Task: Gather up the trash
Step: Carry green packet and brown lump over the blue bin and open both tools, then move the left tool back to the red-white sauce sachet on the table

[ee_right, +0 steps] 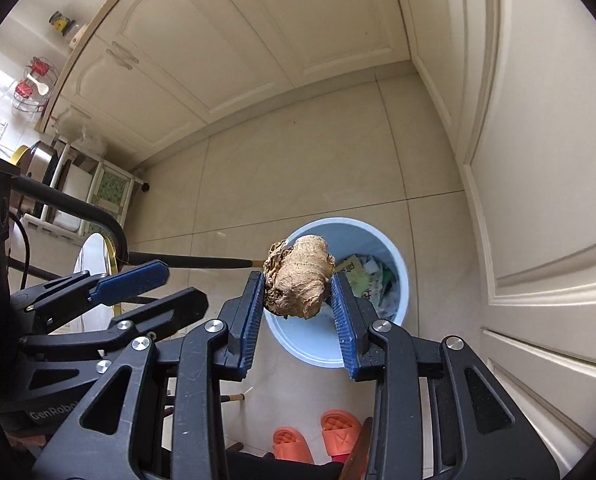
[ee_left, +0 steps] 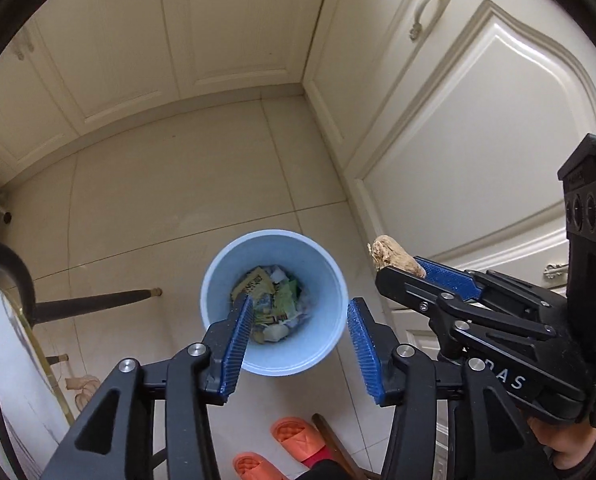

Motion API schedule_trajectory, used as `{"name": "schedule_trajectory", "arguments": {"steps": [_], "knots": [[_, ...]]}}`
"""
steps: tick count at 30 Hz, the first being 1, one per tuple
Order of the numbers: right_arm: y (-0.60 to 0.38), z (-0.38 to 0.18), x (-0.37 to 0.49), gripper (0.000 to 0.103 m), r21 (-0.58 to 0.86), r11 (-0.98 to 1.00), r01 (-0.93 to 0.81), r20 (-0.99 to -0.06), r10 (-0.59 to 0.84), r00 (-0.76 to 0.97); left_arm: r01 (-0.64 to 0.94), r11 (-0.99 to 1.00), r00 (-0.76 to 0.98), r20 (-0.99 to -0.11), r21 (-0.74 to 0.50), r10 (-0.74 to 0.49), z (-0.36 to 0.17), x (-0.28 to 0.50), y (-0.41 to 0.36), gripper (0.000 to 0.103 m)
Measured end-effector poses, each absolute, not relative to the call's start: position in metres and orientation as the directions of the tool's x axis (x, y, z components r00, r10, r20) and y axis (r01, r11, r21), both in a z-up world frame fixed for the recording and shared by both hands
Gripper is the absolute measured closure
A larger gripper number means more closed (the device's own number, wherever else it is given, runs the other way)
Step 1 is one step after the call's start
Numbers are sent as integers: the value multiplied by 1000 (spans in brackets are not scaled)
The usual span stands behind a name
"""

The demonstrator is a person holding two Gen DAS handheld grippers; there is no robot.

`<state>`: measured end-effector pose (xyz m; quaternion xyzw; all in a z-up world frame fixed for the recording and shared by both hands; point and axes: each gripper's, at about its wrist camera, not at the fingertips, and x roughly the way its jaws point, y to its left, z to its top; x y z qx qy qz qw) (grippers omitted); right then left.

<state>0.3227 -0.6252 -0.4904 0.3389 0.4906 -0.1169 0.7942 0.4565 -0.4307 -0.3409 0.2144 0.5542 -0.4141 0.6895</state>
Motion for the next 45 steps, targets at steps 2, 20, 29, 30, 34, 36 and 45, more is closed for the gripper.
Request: {"name": "schedule_trajectory", "arguments": {"steps": [2, 20, 29, 30, 34, 36, 45], "knots": [[-629, -498, 322, 68, 461, 724, 513, -846, 185, 499, 808, 574, 84, -938, -134, -337, -334, 452, -429, 53], [-532, -282, 239, 8, 348, 860, 372, -670, -49, 741, 780, 625, 474, -653, 0, -591, -142, 294, -258, 12], [-417, -211, 233, 1, 276, 940, 201, -569, -9, 822, 637, 771, 660, -522, 7, -540, -99, 193, -115, 1], [-406, -209, 236, 1, 262, 946, 193, -567, -11, 823, 626, 779, 667, -517, -1, -537, -93, 183, -94, 1], [-378, -208, 246, 1, 248, 952, 179, -568, -7, 823, 565, 825, 705, -515, -5, -487, -85, 164, -25, 1], [-371, -210, 251, 1, 237, 953, 187, -579, -16, 815, 541, 841, 713, -522, -15, -468, -78, 162, 5, 1], [-396, -246, 277, 1, 214, 937, 276, -631, -83, 771, 375, 927, 743, -599, 6, -297, -86, 239, 22, 1]]}}
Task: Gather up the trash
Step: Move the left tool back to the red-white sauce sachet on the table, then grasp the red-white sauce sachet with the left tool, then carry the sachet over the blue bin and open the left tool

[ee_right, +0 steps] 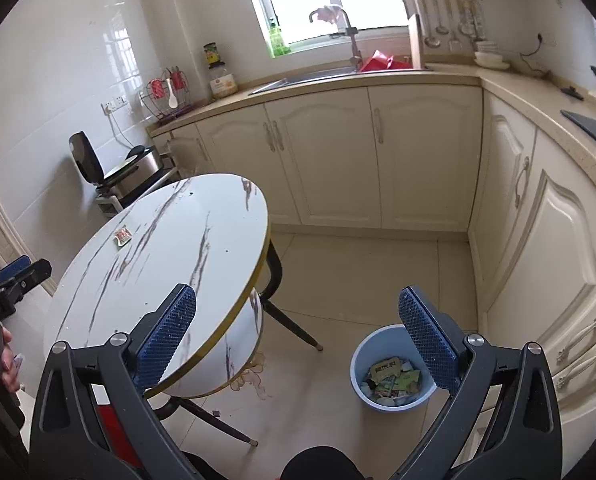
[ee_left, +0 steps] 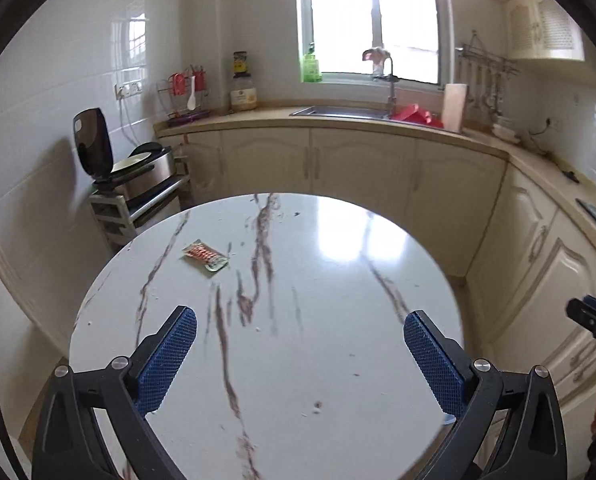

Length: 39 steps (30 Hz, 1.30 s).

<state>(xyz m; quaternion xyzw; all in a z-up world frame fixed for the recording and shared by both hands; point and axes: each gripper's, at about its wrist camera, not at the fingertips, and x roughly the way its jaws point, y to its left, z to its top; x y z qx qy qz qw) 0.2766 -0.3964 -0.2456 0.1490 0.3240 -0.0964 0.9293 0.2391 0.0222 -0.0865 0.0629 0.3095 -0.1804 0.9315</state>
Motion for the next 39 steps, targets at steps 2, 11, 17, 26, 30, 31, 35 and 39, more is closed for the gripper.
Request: {"name": "schedule_trajectory", "arguments": {"steps": [2, 11, 17, 26, 30, 31, 35, 39], "knots": [[-414, -261, 283, 1, 204, 929, 307, -648, -107, 754, 325, 946, 733, -629, -8, -258, -91, 276, 24, 1], [-490, -357, 325, 1, 141, 854, 502, -761, -231, 607, 196, 981, 642, -758, 12, -119, -138, 433, 20, 14], [-531, -409, 341, 1, 111, 819, 563, -821, -243, 516, 160, 987, 574, -810, -32, -119, -153, 517, 3, 26], [-551, -434, 339, 1, 139, 802, 581, -845, -210, 493, 174, 984, 552, -824, -39, -130, -163, 549, -7, 45], [-552, -433, 331, 1, 148, 802, 579, -847, -200, 493, 193, 979, 555, -815, -68, -166, -170, 543, -6, 84], [-551, -433, 330, 1, 151, 800, 580, -847, -197, 493, 197, 978, 553, -816, -69, -169, -171, 541, -6, 86], [-550, -429, 318, 1, 145, 803, 578, -847, -201, 492, 217, 974, 544, -821, -60, -172, -172, 526, -6, 95], [-552, -425, 301, 1, 149, 798, 584, -846, -204, 493, 250, 964, 547, -808, -94, -220, -160, 494, -7, 97]]}}
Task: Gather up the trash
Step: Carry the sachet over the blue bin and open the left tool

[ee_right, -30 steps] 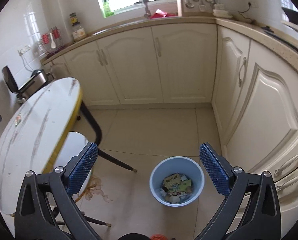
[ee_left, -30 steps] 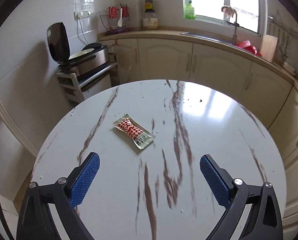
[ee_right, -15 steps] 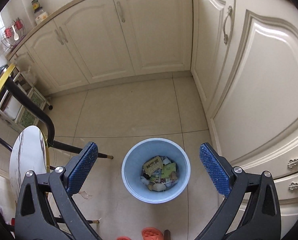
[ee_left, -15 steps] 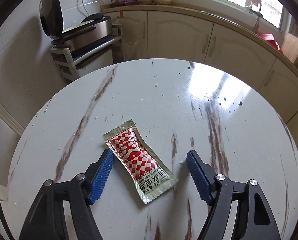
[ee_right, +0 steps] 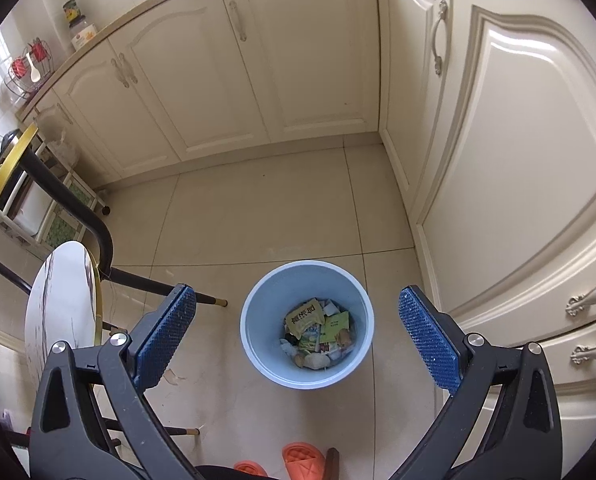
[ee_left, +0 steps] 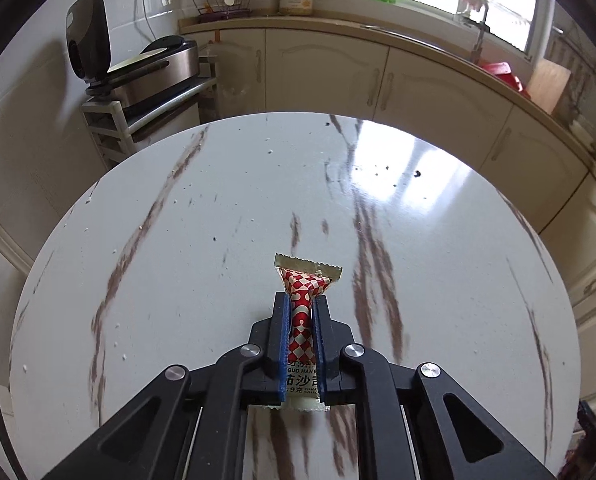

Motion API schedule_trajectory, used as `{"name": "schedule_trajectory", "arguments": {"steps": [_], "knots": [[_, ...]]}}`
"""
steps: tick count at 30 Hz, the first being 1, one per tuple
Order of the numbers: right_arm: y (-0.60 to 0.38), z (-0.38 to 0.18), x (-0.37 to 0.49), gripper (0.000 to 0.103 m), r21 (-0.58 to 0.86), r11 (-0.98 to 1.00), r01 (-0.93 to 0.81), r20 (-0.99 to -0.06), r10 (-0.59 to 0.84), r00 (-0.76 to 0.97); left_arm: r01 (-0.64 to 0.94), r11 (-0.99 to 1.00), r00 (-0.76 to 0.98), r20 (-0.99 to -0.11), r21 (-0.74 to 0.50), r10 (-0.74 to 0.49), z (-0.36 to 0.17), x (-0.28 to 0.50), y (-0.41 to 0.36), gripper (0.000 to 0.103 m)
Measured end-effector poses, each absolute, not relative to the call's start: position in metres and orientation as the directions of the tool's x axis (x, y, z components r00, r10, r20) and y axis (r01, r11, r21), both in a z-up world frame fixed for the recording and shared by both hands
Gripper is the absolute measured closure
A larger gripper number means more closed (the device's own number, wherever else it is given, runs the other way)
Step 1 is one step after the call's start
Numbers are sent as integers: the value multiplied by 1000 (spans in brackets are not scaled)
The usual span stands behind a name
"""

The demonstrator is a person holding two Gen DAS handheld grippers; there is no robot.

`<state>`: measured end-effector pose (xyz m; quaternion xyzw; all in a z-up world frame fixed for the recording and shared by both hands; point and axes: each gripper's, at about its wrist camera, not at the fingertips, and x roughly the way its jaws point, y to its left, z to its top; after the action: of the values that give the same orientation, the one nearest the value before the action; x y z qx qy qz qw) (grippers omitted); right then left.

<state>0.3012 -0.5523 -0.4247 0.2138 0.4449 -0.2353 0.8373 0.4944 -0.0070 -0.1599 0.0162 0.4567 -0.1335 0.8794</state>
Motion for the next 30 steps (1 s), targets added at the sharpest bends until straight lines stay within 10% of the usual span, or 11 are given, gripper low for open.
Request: {"name": "schedule_trajectory", "arguments": {"steps": [17, 30], "knots": [[-597, -491, 253, 1, 162, 744, 648, -902, -154, 403, 791, 562, 320, -618, -242, -718, -79, 305, -207, 96], [-646, -664, 278, 3, 152, 681, 717, -981, 13, 195, 775, 525, -20, -844, -351, -535, -321, 399, -339, 96]]}}
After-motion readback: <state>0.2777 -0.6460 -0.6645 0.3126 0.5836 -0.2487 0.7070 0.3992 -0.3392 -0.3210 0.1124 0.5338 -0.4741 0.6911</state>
